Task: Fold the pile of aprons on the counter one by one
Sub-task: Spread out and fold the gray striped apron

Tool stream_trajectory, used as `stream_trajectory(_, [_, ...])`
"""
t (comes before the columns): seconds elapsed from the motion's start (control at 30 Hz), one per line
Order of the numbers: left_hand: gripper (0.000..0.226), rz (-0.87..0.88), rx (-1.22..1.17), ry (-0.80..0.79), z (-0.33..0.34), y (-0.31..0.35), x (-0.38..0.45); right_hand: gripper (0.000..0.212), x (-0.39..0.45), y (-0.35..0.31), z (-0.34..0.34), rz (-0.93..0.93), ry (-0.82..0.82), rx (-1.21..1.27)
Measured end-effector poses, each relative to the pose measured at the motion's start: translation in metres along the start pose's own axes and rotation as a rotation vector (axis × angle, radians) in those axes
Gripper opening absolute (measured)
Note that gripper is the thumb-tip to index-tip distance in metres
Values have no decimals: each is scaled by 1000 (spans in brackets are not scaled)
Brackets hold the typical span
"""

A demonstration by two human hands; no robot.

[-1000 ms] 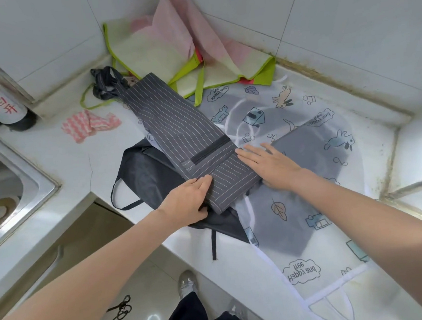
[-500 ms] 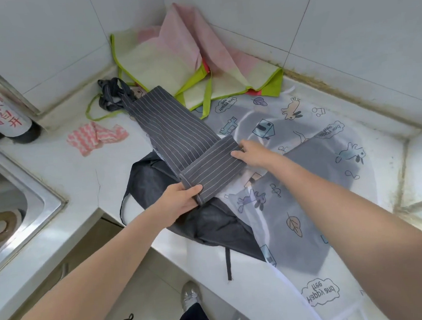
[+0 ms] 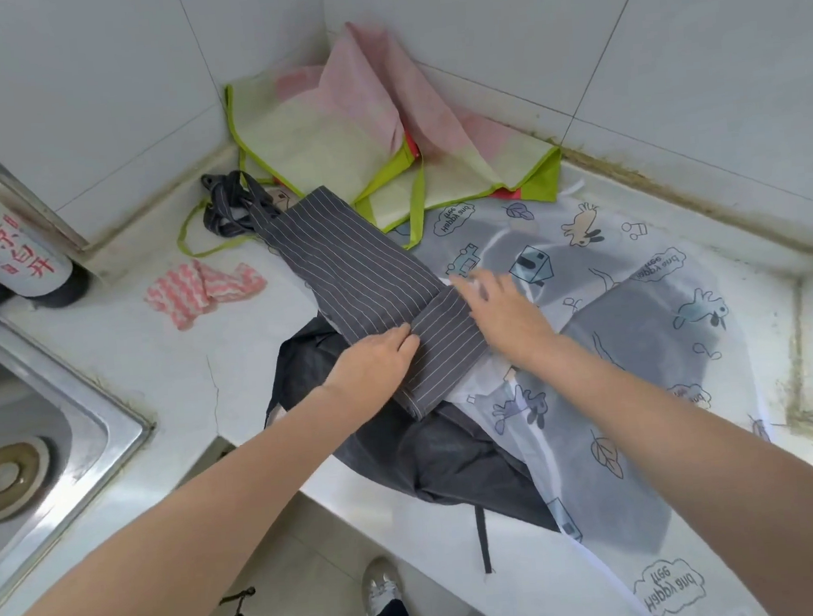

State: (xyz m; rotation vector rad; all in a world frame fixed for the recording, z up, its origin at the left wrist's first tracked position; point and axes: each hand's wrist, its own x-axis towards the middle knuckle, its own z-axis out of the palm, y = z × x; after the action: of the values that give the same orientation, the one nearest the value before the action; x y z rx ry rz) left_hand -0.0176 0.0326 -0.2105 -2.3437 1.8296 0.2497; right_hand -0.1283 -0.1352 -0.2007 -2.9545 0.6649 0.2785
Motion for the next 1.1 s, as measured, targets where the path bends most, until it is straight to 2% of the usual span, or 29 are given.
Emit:
stream_trajectory(0.03, [59, 28, 42, -15, 5, -3, -1, 82, -3, 3, 1, -141, -11, -114])
stream_trajectory(0.1, [58, 42, 94, -47, 13, -8, -6, 90, -7, 10, 4, -271, -110, -264])
stream_trajectory(0.23, [58, -42, -1, -190, 21, -16, -12, 91, -4, 13, 5, -311, -159, -372])
stream_trajectory(0.37, [57, -62, -147, -177, 17, -15, -14, 78, 0, 8, -1, -306, -164, -250])
stream_trajectory(0.47, [56, -139, -452, -139, 4, -24, -16, 76, 14, 9, -12, -310, -216, -62])
stream_trajectory(0.57, [47, -382, -952, -154, -9, -41, -11, 63, 44, 14, -39, -179, -349, 265])
stream_trajectory(0.67, [60, -653, -1564, -174, -12, -51, -3, 53, 69, 13, -56, -27, -424, 627])
stream_trajectory(0.73, [76, -674, -1710, -93, -9, -53, -1, 46, 81, 12, -56, 34, -403, 790])
stream_trajectory(0.87, [50, -626, -1867, 35, -1, -61, -5, 36, 94, 6, -42, 113, -341, 1001])
stream_trajectory(0.9, [52, -628, -1840, 29, 1, -61, -5, 35, 96, 3, -36, 106, -343, 980])
stream_trajectory(0.93, [63, -625, -1795, 1, 2, -59, -6, 35, 97, -1, -30, 94, -341, 943])
stream_trajectory(0.97, [74, -667, -1744, -15, 4, -58, -6, 36, 96, -6, -25, 74, -320, 902])
stream_trajectory(1.0, [74, -747, -1722, 4, 7, -57, -6, 37, 95, -11, -20, 61, -288, 857])
stream_trajectory(1.1, [41, -934, -1645, 103, 13, -60, -3, 47, 93, -23, -10, 93, -162, 721])
